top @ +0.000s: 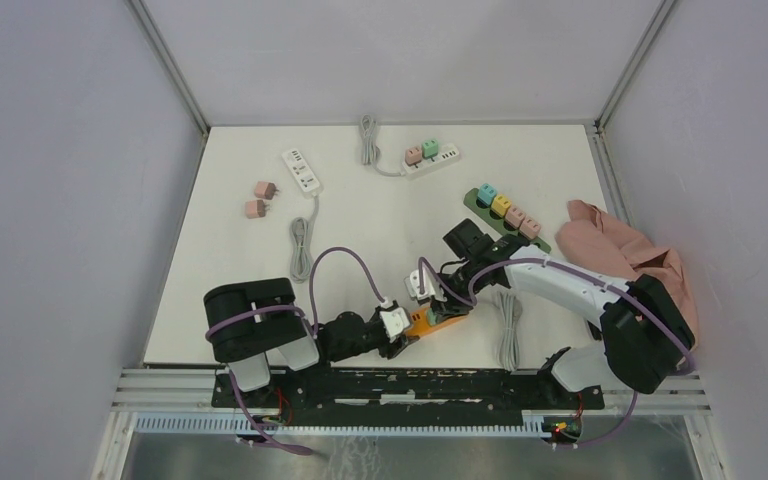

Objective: Pull the plug off the socket
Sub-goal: Remove the plug from the socket.

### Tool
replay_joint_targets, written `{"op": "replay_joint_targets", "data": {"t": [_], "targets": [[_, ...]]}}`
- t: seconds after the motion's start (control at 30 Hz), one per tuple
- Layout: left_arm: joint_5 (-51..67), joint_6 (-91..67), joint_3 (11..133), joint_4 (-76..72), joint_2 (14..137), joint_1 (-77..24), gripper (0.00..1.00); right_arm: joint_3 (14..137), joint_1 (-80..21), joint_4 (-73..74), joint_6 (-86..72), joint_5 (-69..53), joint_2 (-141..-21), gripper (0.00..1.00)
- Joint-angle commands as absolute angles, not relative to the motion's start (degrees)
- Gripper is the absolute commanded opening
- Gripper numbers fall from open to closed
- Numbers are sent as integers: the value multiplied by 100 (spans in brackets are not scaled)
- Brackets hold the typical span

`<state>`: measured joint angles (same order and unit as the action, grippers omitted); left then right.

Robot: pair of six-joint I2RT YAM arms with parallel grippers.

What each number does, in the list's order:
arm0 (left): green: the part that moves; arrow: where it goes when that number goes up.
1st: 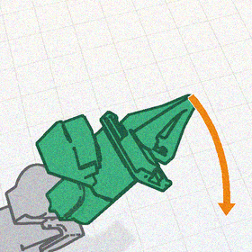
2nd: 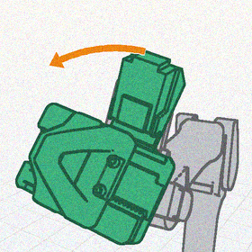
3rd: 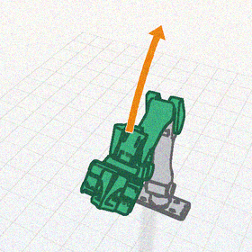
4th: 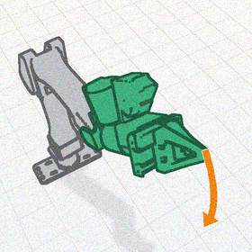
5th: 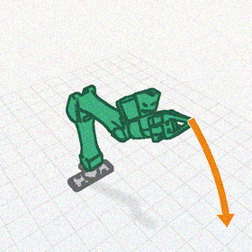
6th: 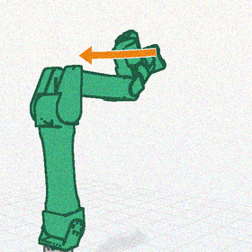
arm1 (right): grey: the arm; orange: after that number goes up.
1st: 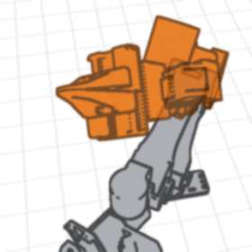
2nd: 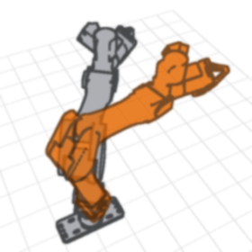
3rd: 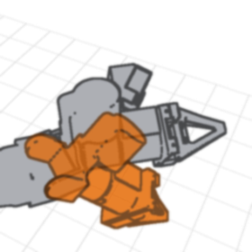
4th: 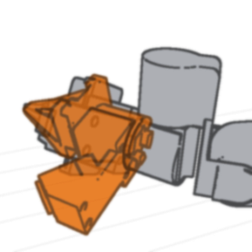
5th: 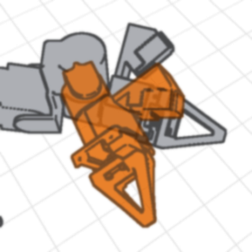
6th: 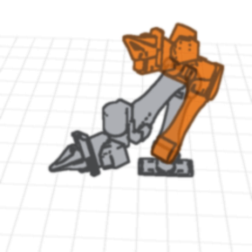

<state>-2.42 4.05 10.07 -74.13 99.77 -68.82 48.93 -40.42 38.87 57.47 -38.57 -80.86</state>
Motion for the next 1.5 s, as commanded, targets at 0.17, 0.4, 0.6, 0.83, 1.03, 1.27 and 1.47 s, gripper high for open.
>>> {"op": "replay_joint_targets", "data": {"t": [0.17,0.4,0.6,0.83,1.03,1.27,1.47], "targets": [[-282,129,897,-7645,9979,-6813,3,5024,-3788,4763,6893,-4056,-8095,0],[-250,110,961,-7625,10028,-6817,3,5023,-4108,3998,5765,-4302,-8038,0],[-258,97,1001,-7585,10071,-6804,3,5104,-4047,3473,4998,-4035,-8066,0],[-328,105,914,-7534,9951,-6777,3,5062,-3558,4315,6056,-4140,-7911,0],[-252,106,948,-7443,9918,-6742,3,5017,-3619,4951,7027,-4606,-7908,0],[-230,79,1048,-7367,10004,-6716,3,5001,-4140,3912,5715,-4450,-7934,0],[-211,66,1142,-7304,10107,-6706,3,5123,-4103,3586,5138,-4183,-7940,0]]}}
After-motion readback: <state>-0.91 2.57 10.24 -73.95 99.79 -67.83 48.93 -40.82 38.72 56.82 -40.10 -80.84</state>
